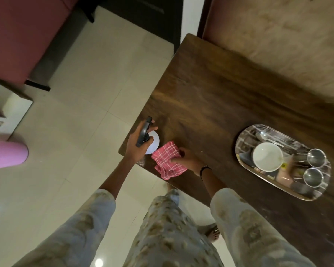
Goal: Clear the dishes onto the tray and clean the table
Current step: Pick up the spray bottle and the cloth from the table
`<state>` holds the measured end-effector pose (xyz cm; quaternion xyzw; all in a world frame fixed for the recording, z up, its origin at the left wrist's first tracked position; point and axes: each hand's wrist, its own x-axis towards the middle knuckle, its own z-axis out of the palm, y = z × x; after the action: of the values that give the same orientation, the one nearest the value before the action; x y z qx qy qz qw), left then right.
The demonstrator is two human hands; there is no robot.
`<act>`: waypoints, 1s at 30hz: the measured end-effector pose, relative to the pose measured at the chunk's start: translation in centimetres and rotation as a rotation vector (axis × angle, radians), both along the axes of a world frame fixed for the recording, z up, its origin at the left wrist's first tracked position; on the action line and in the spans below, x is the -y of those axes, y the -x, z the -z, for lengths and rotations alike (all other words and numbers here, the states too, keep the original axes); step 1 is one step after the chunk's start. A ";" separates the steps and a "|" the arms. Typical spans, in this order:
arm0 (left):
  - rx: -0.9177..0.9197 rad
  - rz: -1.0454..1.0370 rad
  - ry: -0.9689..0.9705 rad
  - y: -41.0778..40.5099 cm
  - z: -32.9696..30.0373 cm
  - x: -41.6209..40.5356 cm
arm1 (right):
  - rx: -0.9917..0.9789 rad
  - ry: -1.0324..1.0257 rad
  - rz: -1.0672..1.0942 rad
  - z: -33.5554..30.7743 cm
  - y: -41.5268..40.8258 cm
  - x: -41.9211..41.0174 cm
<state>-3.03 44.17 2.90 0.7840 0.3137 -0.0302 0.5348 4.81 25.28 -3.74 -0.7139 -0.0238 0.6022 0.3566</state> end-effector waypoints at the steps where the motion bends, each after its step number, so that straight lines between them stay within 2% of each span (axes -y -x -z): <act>1: 0.005 0.004 0.016 -0.3 -0.5 0.7 | -0.017 -0.018 0.086 -0.1 0.2 1.3; 7: -0.014 0.046 0.047 -1.0 -3.5 7.1 | 0.019 -0.063 0.514 -3.3 1.1 10.5; 17: 0.024 0.177 0.121 0.1 -9.5 26.5 | 0.070 -0.273 0.949 -11.3 3.7 30.9; 23: 0.022 0.255 0.048 -0.3 -12.7 39.6 | 0.087 -0.374 1.128 -14.9 7.0 43.7; 26: 0.029 0.349 -0.048 -0.7 -14.2 45.1 | 0.126 -0.367 1.235 -16.3 8.1 49.1; 30: 0.057 0.428 -0.070 -1.7 -16.0 50.9 | 0.170 -0.352 1.369 -17.8 8.6 54.7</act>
<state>-1.33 -6.70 18.90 0.8512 0.1260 -0.1101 0.4975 -3.76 -29.42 14.09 -0.5449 0.3052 0.1724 0.7617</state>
